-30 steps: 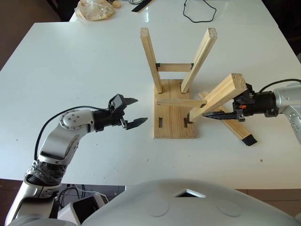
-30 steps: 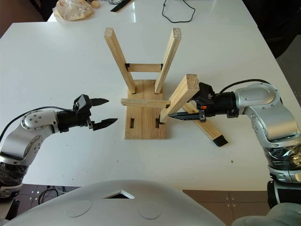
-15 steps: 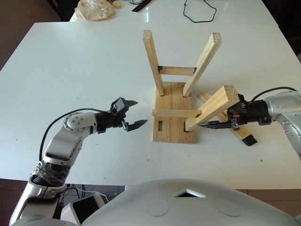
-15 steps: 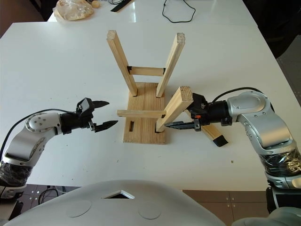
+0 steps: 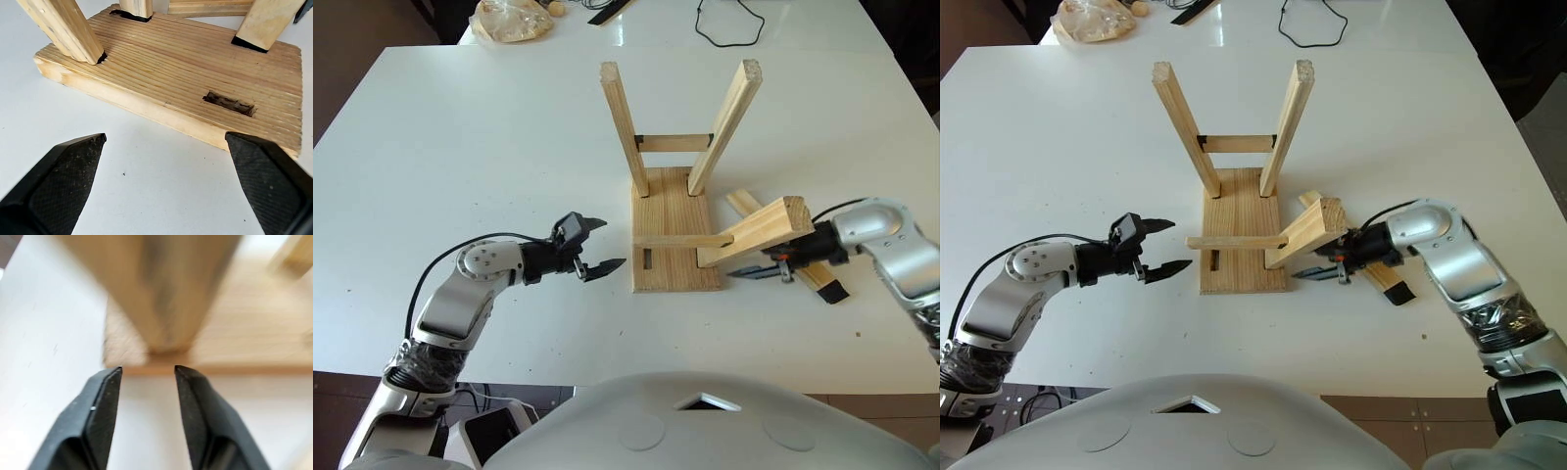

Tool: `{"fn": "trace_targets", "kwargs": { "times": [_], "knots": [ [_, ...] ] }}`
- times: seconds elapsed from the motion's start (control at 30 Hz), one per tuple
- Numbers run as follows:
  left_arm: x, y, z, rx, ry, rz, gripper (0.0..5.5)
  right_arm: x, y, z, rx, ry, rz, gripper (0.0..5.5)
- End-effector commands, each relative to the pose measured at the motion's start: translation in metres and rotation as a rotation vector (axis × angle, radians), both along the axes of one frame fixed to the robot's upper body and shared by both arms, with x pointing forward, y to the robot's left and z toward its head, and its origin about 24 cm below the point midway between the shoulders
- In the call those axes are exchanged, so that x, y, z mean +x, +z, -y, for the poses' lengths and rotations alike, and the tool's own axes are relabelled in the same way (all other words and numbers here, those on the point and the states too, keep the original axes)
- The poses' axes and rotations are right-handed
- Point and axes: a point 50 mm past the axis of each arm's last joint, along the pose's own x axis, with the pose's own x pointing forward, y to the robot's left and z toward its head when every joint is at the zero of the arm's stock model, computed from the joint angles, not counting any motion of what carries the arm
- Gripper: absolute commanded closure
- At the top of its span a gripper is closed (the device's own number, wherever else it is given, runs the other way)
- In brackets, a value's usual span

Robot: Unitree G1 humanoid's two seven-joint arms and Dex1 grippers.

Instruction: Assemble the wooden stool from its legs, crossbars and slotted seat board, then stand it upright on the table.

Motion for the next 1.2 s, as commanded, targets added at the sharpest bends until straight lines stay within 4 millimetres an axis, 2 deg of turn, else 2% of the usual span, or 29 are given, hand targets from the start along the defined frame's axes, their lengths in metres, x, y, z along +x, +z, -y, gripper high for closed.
{"fn": "trace_targets", "kwargs": {
  "times": [0.03,0.13,0.27,0.43,0.53,0.67,0.7,0.77,0.83,0.87,0.97,1.13,1.2],
  "knots": [
    [-0.001,0.0,0.003,0.01,-0.003,0.012,0.99,0.008,0.002,-0.001,-0.025,0.013,-0.002,4.24],
    [-0.001,-0.001,0.005,0.008,-0.003,0.012,0.99,0.009,-0.002,-0.001,-0.04,0.019,-0.013,4.76],
    [-0.004,-0.003,0.006,0.007,0.004,0.01,0.99,0.01,0.008,0.002,-0.01,-0.015,0.029,5.3],
    [-0.008,-0.008,0.003,0.016,0.038,0.007,0.99,0.003,0.017,0.018,-0.026,-0.057,0.079,5.3],
    [-0.008,-0.009,0.003,0.017,0.052,0.009,0.99,-0.004,0.03,0.031,-0.003,-0.107,0.111,5.3],
    [-0.015,-0.011,0.0,0.013,0.09,0.009,0.99,-0.005,0.049,0.057,0.016,-0.314,0.223,5.3],
    [-0.017,-0.012,-0.002,0.01,0.106,0.01,0.99,-0.006,0.053,0.065,0.017,-0.375,0.233,5.13],
    [-0.022,-0.01,-0.004,-0.025,0.165,0.01,0.99,-0.019,0.058,0.084,-0.003,-0.44,0.189,4.9],
    [-0.028,-0.009,-0.006,-0.059,0.223,0.012,0.99,-0.036,0.056,0.098,-0.048,-0.459,0.131,4.59],
    [-0.03,-0.008,-0.007,-0.071,0.25,0.011,0.99,-0.038,0.054,0.104,-0.064,-0.489,0.118,4.4],
    [-0.036,-0.011,-0.01,-0.09,0.312,0.003,0.99,-0.04,0.045,0.112,-0.103,-0.538,0.104,4.4],
    [-0.039,-0.015,-0.01,-0.072,0.333,-0.002,0.99,-0.034,0.031,0.108,-0.124,-0.613,0.138,4.4],
    [-0.038,-0.015,-0.012,-0.064,0.339,0.0,0.99,-0.036,0.025,0.104,-0.117,-0.618,0.137,4.13]
  ]
}}
